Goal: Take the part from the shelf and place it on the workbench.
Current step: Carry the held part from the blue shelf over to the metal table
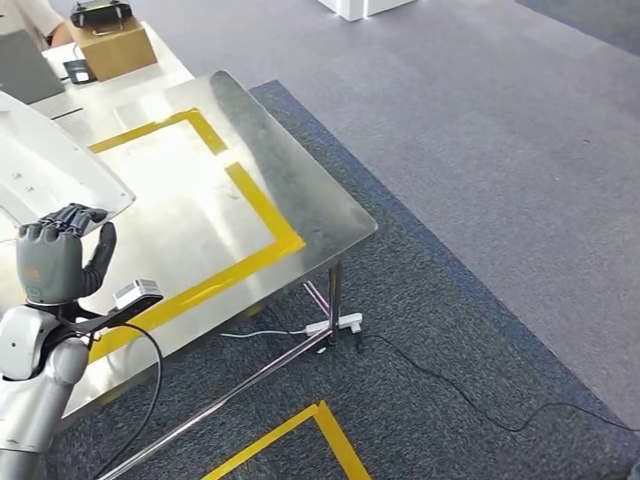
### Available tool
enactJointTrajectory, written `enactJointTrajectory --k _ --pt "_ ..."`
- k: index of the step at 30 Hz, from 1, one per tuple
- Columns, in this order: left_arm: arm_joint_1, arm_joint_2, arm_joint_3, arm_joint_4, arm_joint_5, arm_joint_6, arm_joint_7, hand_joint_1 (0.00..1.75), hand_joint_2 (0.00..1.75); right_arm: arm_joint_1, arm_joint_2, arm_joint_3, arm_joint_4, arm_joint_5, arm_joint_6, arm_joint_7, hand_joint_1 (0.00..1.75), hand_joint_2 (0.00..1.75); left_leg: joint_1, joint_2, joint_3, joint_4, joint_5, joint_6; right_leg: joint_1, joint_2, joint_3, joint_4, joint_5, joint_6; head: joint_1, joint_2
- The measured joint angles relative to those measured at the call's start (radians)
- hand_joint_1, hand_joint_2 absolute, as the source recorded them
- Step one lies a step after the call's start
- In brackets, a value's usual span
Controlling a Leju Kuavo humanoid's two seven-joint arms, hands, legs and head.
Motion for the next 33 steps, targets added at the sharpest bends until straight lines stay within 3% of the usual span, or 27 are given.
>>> enactJointTrajectory --k 1,3,5,7,8,9,10,12,14,16,18,20,22,23,24,25,27,29,31,32,33 --pt "0.001 -0.002 0.0 0.002 -0.003 0.0 0.0 1.75 1.75 -0.001 0.0 0.0 0.0 0.0 0.0 0.0 0.0 0.0 0.003 -0.012 0.001 -0.003 0.001 0.004 0.0 -0.005 0.001 -0.001 -0.004 0.006 0.001 0.0" --pt "-0.002 -0.004 0.0 0.004 -0.006 0.002 0.0 1.75 1.75 -0.002 -0.002 0.0 -0.001 0.0 -0.001 0.0 0.0 0.0 0.011 -0.034 0.006 -0.011 0.005 0.014 -0.003 0.029 -0.009 0.028 -0.03 0.016 0.005 0.0" --pt "-0.005 -0.01 0.0 0.005 -0.009 0.003 0.0 1.75 1.75 0.0 -0.003 0.0 -0.001 0.0 -0.001 0.0 0.0 0.0 0.016 -0.055 0.008 -0.014 0.007 0.022 -0.006 0.086 -0.064 0.141 -0.085 0.021 0.01 0.0" --pt "-0.004 -0.017 -0.001 0.008 -0.011 0.003 0.0 1.75 1.75 0.002 -0.003 0.0 -0.001 0.0 -0.002 0.0 0.0 0.0 0.017 -0.081 0.007 -0.013 0.006 0.024 -0.006 0.106 -0.135 0.268 -0.123 0.023 0.011 0.0" --pt "-0.003 -0.019 -0.001 0.01 -0.012 0.003 -0.001 1.75 1.75 0.003 -0.004 0.0 0.0 0.0 -0.002 0.0 0.0 0.0 0.017 -0.095 0.007 -0.013 0.006 0.024 -0.006 0.109 -0.154 0.29 -0.116 0.023 0.011 0.0" --pt "-0.003 -0.02 -0.001 0.012 -0.012 0.003 -0.001 1.75 1.75 0.004 -0.005 0.0 0.0 0.0 -0.002 0.0 0.0 0.0 0.017 -0.11 0.008 -0.012 0.006 0.023 -0.007 0.112 -0.154 0.27 -0.088 0.023 0.011 0.0" --pt "-0.003 -0.021 -0.001 0.013 -0.013 0.003 -0.001 1.75 1.75 0.005 -0.006 0.0 0.0 0.0 -0.002 0.0 0.0 0.0 0.018 -0.124 0.009 -0.01 0.005 0.022 -0.009 0.12 -0.136 0.212 -0.045 0.022 0.011 0.0" --pt "-0.004 -0.024 -0.001 0.013 -0.013 0.003 -0.002 1.75 1.75 0.005 -0.008 0.0 0.0 0.0 -0.001 0.0 0.0 0.0 0.019 -0.15 0.005 -0.003 0.001 0.014 -0.017 0.162 -0.083 0.08 0.018 0.02 0.011 0.0" --pt "-0.006 -0.026 -0.002 0.014 -0.013 0.003 -0.002 1.75 1.75 0.004 -0.008 0.0 0.0 0.0 0.0 -0.001 0.0 0.0 0.02 -0.172 -0.003 0.002 0.002 0.002 -0.021 0.19 -0.054 0.021 0.028 0.016 0.01 0.0" --pt "-0.005 -0.026 -0.002 0.015 -0.013 0.004 -0.002 1.75 1.75 0.002 -0.007 0.0 0.0 0.0 0.001 -0.001 0.0 0.0 0.022 -0.19 -0.009 0.001 0.006 -0.008 -0.02 0.173 -0.048 0.017 0.027 0.007 0.01 0.0" --pt "-0.005 -0.025 -0.002 0.016 -0.013 0.004 -0.002 1.75 1.75 0.002 -0.006 0.0 0.0 0.0 0.001 -0.002 0.0 0.0 0.02 -0.157 -0.021 0.027 -0.011 -0.017 -0.022 0.149 -0.042 0.014 0.027 -0.005 0.006 0.0" --pt "-0.009 -0.025 -0.002 0.017 -0.012 0.004 -0.003 1.75 1.75 0.003 -0.006 0.0 0.0 0.0 0.001 -0.003 0.0 0.0 0.018 -0.098 -0.065 0.126 -0.063 -0.026 -0.021 0.123 -0.036 0.012 0.025 -0.015 -0.001 0.0" --pt "-0.009 -0.026 -0.003 0.02 -0.012 0.004 -0.003 1.75 1.75 0.005 -0.007 0.0 0.0 0.0 0.0 -0.003 0.0 0.0 0.021 -0.077 -0.124 0.252 -0.112 -0.03 -0.018 0.095 -0.033 0.012 0.021 -0.02 -0.003 0.0" --pt "-0.007 -0.027 -0.004 0.022 -0.012 0.004 -0.002 1.75 1.75 0.006 -0.007 0.0 0.0 0.0 0.0 -0.003 0.0 0.0 0.022 -0.075 -0.138 0.281 -0.114 -0.031 -0.018 0.082 -0.031 0.012 0.018 -0.02 -0.003 0.0" --pt "-0.007 -0.027 -0.004 0.023 -0.011 0.004 -0.001 1.75 1.75 0.006 -0.007 0.0 0.0 0.0 0.001 -0.003 0.0 0.0 0.022 -0.074 -0.133 0.272 -0.098 -0.03 -0.017 0.068 -0.029 0.012 0.016 -0.02 -0.003 0.0" --pt "-0.007 -0.026 -0.004 0.025 -0.01 0.004 0.0 1.75 1.75 0.005 -0.007 0.0 0.0 0.0 0.001 -0.003 0.0 0.0 0.022 -0.068 -0.109 0.224 -0.066 -0.026 -0.016 0.055 -0.024 0.012 0.012 -0.019 -0.004 0.0" --pt "-0.011 -0.025 -0.005 0.025 -0.009 0.004 0.004 1.75 1.75 0.004 -0.007 0.0 0.0 0.0 0.001 -0.003 0.0 0.0 0.012 -0.021 -0.041 0.09 -0.01 -0.015 -0.012 0.032 -0.015 0.013 0.004 -0.013 -0.003 0.0" --pt "-0.016 -0.025 -0.007 0.026 -0.007 0.005 0.007 1.75 1.75 0.004 -0.007 0.0 0.0 0.0 0.001 -0.003 0.0 0.0 0.0 0.016 -0.007 0.016 0.002 -0.004 -0.005 0.009 -0.01 0.012 -0.003 -0.005 -0.002 0.0" --pt "-0.017 -0.024 -0.009 0.026 -0.006 0.006 0.009 1.75 1.75 0.002 -0.007 0.0 0.0 0.0 0.0 -0.003 0.0 0.0 -0.002 0.0 -0.007 0.007 -0.002 0.002 -0.001 -0.016 -0.004 0.008 -0.007 0.004 -0.001 0.0" --pt "-0.015 -0.024 -0.009 0.026 -0.005 0.006 0.01 1.75 1.75 0.0 -0.007 0.0 0.0 0.0 0.0 -0.003 0.0 0.0 0.0 -0.013 -0.006 0.003 -0.001 0.006 -0.002 -0.014 -0.003 0.01 -0.013 0.01 0.001 0.0" --pt "-0.016 -0.023 -0.009 0.026 -0.005 0.006 0.01 1.75 1.75 -0.001 -0.007 0.0 0.0 0.0 0.0 -0.004 0.0 0.0 0.004 -0.026 -0.004 0.0 0.001 0.012 -0.004 0.005 -0.008 0.023 -0.026 0.014 0.003 0.0"
